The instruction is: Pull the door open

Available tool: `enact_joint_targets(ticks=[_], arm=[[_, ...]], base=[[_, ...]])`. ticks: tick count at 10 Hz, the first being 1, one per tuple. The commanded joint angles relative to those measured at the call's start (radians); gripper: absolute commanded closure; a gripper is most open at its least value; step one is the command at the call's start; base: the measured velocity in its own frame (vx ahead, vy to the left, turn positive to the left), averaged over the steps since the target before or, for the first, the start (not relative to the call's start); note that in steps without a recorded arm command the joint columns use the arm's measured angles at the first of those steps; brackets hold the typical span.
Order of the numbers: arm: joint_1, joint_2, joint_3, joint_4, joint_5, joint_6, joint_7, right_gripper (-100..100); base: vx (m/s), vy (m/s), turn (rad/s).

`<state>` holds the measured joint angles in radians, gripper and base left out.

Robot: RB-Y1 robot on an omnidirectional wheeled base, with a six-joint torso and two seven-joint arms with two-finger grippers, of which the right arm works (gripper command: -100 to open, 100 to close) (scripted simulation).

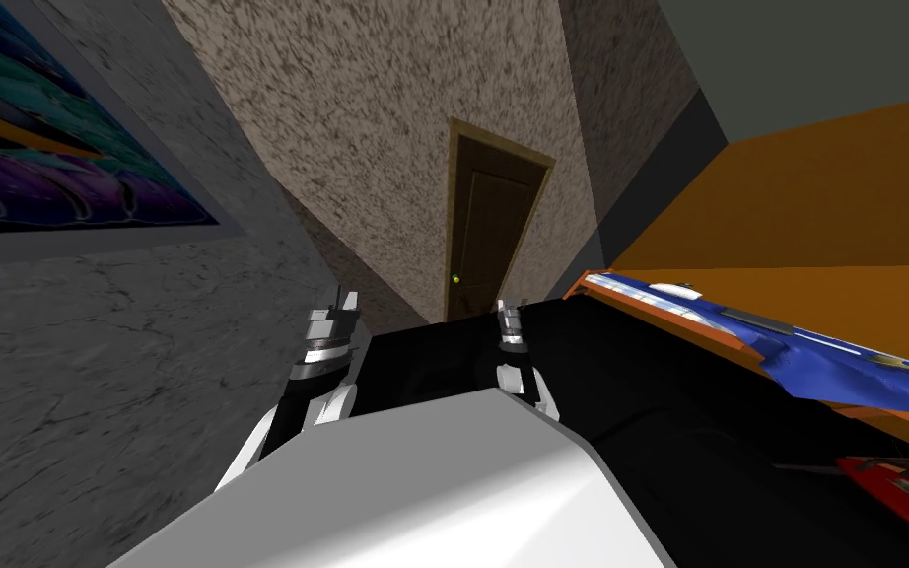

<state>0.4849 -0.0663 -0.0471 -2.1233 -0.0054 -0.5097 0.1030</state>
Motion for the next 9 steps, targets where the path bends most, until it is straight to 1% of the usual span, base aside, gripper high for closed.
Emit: enact_joint_targets(ticks=[1, 9], arm=[[0.0, -0.004, 0.0, 0.026, 0.006, -0.013, 0.034, -100], [0.008, -0.019, 0.0, 0.132, 0.031, -0.062, 0.165, -100]], base=[[0.146, 0.019, 0.029], [0.098, 0.008, 0.023]])
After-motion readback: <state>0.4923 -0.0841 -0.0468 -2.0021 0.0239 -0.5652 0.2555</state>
